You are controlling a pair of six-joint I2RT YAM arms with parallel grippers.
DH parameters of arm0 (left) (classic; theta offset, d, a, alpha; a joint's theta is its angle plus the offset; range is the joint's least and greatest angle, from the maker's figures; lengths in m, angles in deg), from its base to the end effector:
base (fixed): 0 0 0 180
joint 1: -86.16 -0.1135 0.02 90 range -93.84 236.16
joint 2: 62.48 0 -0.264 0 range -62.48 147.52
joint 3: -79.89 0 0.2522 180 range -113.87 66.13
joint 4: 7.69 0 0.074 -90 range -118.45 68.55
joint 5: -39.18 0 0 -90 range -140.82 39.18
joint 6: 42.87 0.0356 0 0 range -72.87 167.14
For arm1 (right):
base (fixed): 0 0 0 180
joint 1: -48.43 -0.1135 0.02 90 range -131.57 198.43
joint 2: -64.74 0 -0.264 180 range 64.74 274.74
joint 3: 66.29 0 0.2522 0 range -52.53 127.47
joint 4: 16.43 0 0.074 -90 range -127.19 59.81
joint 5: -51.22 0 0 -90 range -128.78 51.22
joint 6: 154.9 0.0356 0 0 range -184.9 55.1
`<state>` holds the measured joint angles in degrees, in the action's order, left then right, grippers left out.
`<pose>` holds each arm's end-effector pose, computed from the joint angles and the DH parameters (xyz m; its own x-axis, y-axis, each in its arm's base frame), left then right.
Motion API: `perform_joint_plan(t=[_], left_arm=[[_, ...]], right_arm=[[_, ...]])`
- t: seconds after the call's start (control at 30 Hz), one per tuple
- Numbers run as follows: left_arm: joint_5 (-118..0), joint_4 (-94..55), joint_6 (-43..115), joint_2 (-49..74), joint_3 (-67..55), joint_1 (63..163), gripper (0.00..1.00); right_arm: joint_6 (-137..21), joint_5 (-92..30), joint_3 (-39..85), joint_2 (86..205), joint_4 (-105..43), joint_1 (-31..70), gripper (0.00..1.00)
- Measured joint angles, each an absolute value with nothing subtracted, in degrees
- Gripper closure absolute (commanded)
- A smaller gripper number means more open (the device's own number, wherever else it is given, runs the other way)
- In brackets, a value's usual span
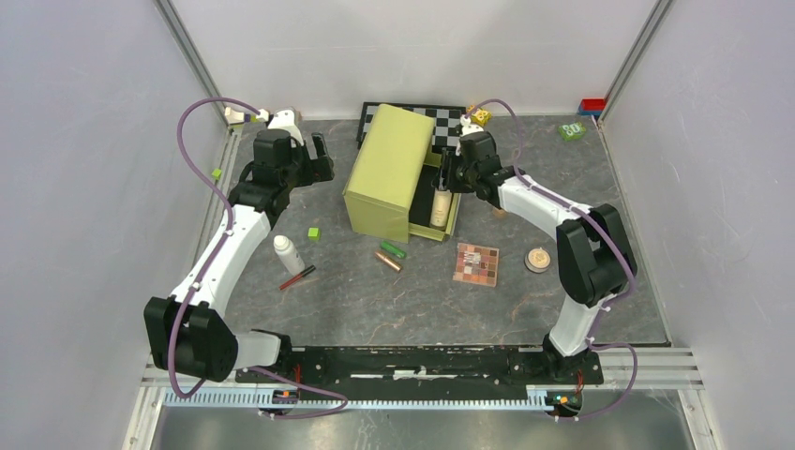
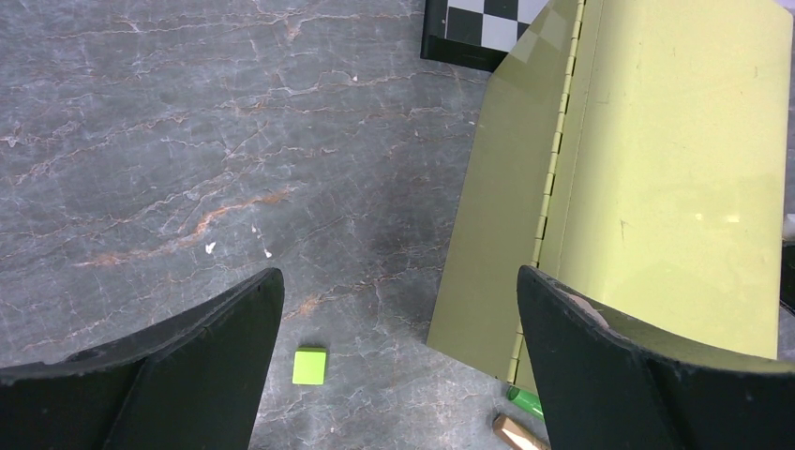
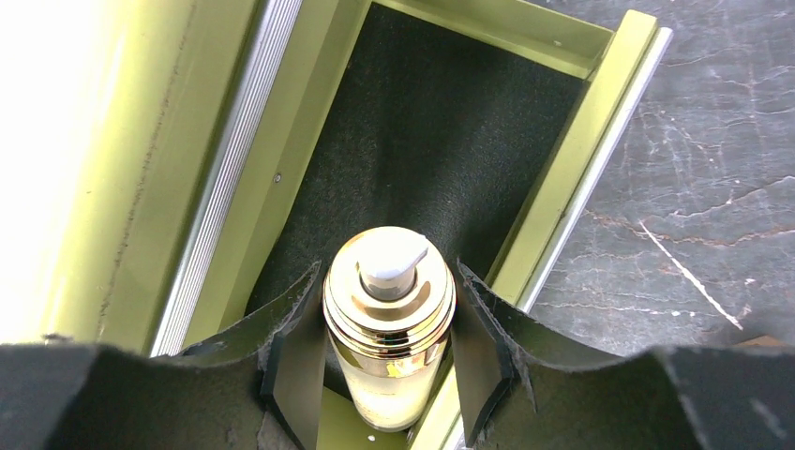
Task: Organize the makeup
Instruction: Place the makeup in the drawer.
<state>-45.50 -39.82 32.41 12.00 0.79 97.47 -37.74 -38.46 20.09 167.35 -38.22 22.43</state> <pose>0.2927 -0.0552 0.3376 -0.4672 -0.1646 -0.8687 -0.0042 0.9829 -0.1839 0.3649 0.1782 0.2331 -0.6945 0.1692 -0.6994 -0.1408 0.9212 0.3627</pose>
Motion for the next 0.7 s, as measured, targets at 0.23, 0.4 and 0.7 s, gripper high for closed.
perform_joint_plan(t=[0.23,0.4,0.7], left_arm=[[-46.05,-39.82,32.39,12.04,0.79,97.45,0.00],[-46.48,-39.85,32.39,12.21,0.77,97.41,0.00],[-46.48,-39.87,32.39,12.39,0.72,97.41,0.00]], right_arm=[[-37.78,-34.55,22.38,169.49,-39.99,23.77,1.00],[-37.74,-33.15,22.45,169.60,-40.17,24.33,1.00],[-37.76,-33.63,22.71,169.86,-40.71,24.47,0.68]])
